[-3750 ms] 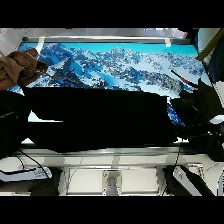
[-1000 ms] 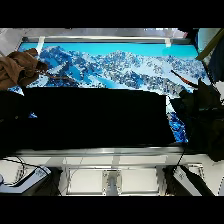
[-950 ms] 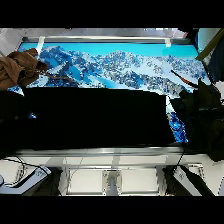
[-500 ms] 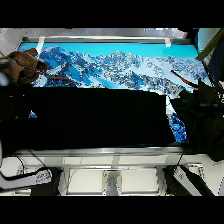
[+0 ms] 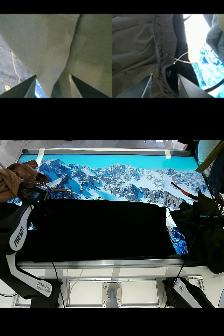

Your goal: Fold the clothes and pants, and hang the long-sleeved shirts on hangers.

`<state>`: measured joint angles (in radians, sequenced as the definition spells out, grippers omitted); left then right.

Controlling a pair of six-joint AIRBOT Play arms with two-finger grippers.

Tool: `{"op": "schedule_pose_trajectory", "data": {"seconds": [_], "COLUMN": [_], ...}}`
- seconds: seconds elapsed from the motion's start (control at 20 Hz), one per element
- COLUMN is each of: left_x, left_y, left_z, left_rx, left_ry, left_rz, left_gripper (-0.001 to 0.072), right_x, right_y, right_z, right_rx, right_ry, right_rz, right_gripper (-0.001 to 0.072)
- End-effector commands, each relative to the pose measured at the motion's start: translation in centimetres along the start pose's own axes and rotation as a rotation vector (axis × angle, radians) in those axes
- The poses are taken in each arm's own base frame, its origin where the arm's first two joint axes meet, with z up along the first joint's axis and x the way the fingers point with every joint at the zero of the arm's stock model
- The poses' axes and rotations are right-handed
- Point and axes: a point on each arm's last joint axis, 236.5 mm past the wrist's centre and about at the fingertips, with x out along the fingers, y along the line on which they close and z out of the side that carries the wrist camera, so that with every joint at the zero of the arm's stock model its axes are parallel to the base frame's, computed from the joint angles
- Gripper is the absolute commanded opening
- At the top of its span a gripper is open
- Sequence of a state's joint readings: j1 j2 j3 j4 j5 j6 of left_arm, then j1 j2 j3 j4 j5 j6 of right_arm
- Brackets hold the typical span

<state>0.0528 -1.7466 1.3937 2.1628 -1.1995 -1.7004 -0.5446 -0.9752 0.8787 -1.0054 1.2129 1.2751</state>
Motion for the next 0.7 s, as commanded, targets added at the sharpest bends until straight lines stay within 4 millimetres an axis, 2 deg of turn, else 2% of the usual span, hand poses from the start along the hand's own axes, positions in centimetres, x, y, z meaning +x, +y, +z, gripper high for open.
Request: {"op": "schedule_pose_trajectory", "data": {"seconds": [0.0,0.45,0.5,0.55,0.6,0.65], "left_x": [1.4,1.6,1.6,1.7,1.8,1.9], "left_y": [0.8,0.9,0.9,1.0,1.2,1.4], "left_z": [-0.6,-0.7,-0.4,-0.1,0.2,0.5], "left_rx": [-0.008,0.038,0.046,0.045,0.041,0.039], "left_ry": [0.037,0.044,0.031,0.017,0.001,-0.013], "left_rz": [0.032,0.022,0.023,0.025,0.023,0.024], "left_gripper": [0.0445,0.0442,0.0405,0.0233,0.0008,0.0007], "right_x": [0.0,0.0,0.0,0.0,0.0,0.0], "right_y": [0.0,0.0,0.0,0.0,0.0,0.0], "right_z": [0.0,0.1,0.1,0.1,0.1,0.1], "right_rx": [0.001,0.001,0.001,0.001,0.001,0.001], "right_ry": [-0.002,-0.003,-0.003,-0.003,-0.003,-0.003], "right_rz": [0.001,0.001,0.001,0.001,0.001,0.001], "right_gripper": [0.0361,0.0361,0.0361,0.0361,0.0361,0.0361]}}
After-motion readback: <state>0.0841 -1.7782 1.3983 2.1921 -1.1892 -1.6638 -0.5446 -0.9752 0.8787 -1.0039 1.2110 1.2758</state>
